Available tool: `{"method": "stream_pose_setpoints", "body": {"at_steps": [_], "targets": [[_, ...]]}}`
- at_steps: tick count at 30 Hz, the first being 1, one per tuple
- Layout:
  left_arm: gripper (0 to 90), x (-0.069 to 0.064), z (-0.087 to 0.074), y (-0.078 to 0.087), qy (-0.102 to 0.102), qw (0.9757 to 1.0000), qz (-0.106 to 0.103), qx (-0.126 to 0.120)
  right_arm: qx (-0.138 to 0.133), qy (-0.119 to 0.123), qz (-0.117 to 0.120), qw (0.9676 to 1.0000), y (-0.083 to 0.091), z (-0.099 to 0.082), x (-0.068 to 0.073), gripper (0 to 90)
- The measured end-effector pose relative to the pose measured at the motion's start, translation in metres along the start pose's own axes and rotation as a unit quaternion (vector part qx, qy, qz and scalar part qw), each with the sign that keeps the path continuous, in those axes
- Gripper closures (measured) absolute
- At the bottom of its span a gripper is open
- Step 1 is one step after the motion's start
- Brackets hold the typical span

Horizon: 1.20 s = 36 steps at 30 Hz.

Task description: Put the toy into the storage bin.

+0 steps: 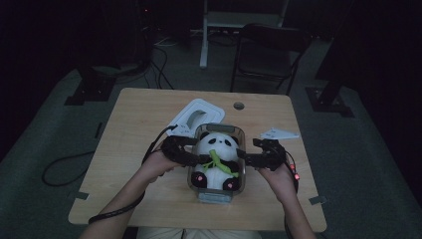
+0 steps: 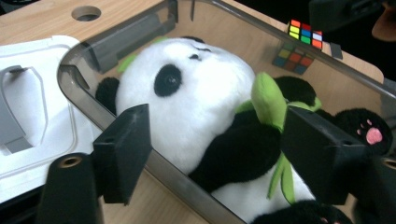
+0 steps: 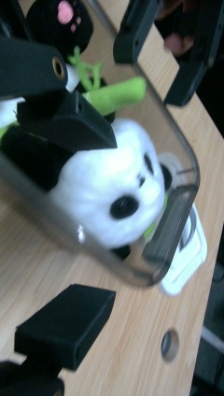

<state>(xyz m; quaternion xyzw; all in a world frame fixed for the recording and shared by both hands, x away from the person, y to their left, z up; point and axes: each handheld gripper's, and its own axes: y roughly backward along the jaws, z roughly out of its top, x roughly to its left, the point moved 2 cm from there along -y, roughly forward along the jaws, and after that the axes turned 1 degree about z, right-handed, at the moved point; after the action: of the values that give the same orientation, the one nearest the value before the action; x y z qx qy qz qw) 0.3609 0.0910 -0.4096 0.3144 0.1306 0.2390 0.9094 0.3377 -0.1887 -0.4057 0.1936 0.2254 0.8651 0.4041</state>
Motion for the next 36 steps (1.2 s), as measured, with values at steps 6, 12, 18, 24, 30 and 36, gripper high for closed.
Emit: {"method": "stream_pose_setpoints", "body": {"at_steps": [6, 12, 18, 24, 30, 36], "targets": [[10.2, -0.002, -0.003, 0.004, -0.008, 0.9999, 0.008, 0.000, 0.002, -0.009, -0.021, 0.9997, 0.015, -0.017, -0.013, 18.2], [1.5, -0.002, -0.008, 0.009, -0.009, 0.9999, 0.014, 0.003, 0.001, -0.038, -0.049, 0.9981, 0.032, -0.041, -0.033, 16.5], [1.5, -0.005, -0.017, 0.007, -0.012, 0.9998, 0.014, 0.008, 0.012, -0.064, -0.107, 0.9922, 0.046, -0.070, -0.061, 14.0], [1.5, -0.007, -0.020, 0.010, -0.011, 0.9998, 0.018, 0.005, 0.035, -0.099, -0.150, 0.9832, 0.052, -0.104, -0.080, 13.7], [1.6, -0.009, -0.024, 0.013, -0.011, 0.9997, 0.021, 0.006, 0.052, -0.124, -0.158, 0.9783, 0.050, -0.130, -0.086, 13.4], [1.5, -0.007, -0.031, 0.015, -0.009, 0.9996, 0.028, 0.001, 0.071, -0.125, -0.156, 0.9772, 0.040, -0.140, -0.084, 13.7]]}}
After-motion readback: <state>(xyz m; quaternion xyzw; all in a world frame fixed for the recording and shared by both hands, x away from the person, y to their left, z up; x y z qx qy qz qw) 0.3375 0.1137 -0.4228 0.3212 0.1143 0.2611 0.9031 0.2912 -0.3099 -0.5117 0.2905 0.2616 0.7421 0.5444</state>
